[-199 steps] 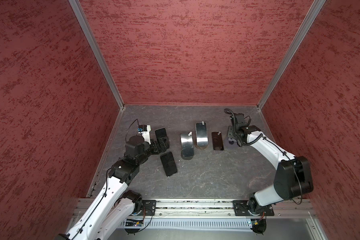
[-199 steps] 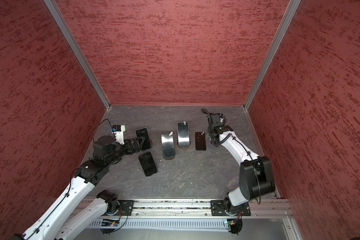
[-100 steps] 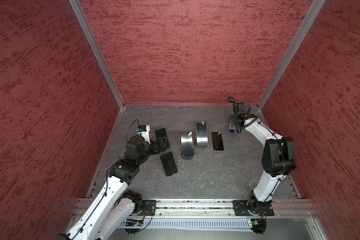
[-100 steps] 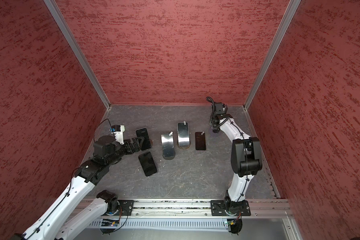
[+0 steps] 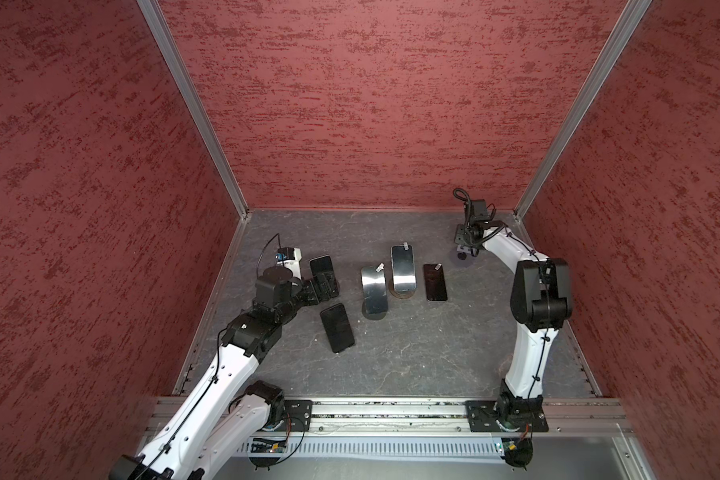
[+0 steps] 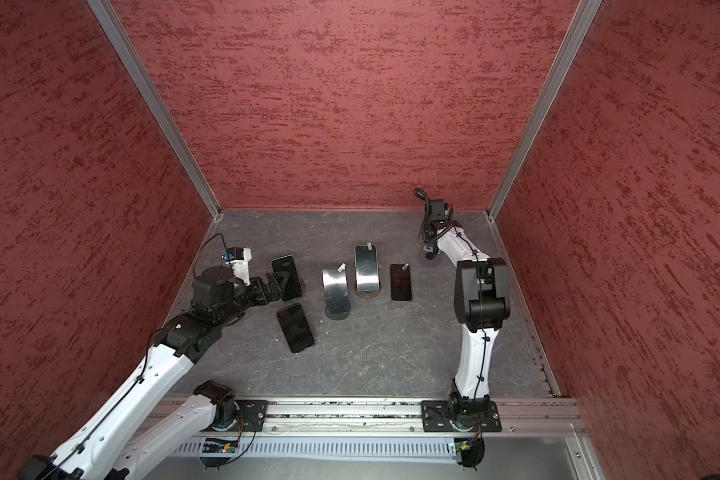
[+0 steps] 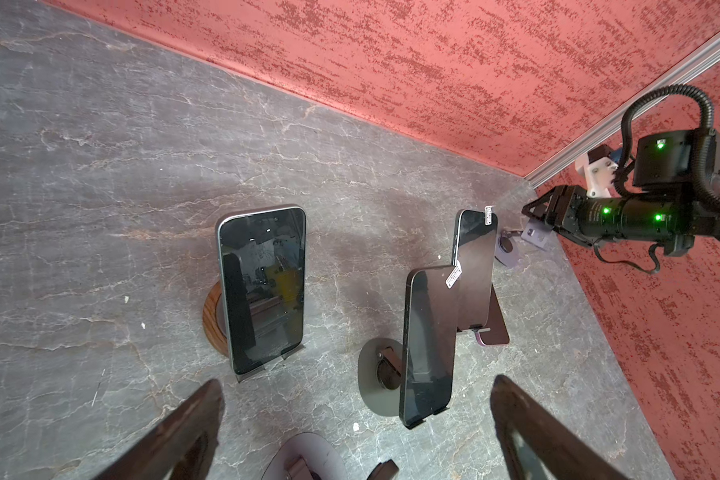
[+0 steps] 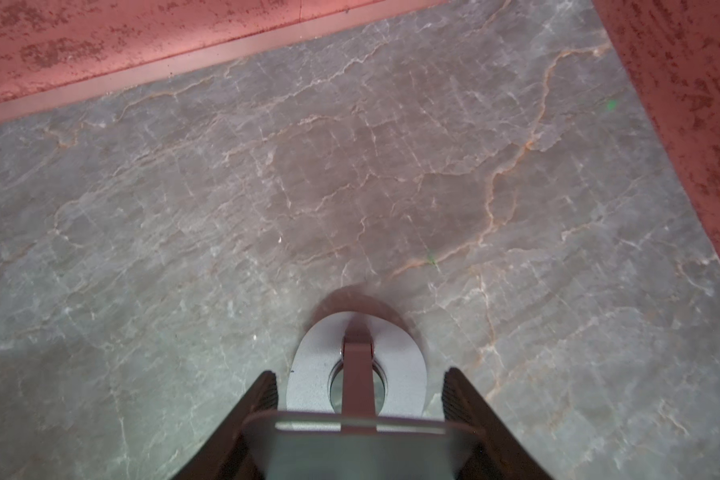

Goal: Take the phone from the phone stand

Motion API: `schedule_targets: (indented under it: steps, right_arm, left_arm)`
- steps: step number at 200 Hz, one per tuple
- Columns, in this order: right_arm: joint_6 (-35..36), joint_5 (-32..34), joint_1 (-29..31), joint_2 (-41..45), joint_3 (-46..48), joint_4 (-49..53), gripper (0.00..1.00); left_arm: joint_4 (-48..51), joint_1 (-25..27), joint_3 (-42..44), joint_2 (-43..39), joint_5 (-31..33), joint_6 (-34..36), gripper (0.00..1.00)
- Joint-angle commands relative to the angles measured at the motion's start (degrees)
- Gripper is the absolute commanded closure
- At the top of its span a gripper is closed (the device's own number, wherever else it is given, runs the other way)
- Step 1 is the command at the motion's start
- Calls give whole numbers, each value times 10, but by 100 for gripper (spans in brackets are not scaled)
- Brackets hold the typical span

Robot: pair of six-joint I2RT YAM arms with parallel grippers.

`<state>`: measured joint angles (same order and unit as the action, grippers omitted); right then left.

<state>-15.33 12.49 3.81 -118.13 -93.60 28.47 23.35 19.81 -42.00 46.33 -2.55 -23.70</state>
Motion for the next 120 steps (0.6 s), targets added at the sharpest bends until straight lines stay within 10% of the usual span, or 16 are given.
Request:
schedule_targets:
  steps: [1, 120]
  right_arm:
    - [12, -19, -5, -20, -32, -15, 41]
    - [7, -39, -5, -51, -52, -11, 25]
  left_arm:
    - [0, -4, -15, 4, 9, 7, 1]
    - [-3, -5, -18, 7, 22, 17, 1]
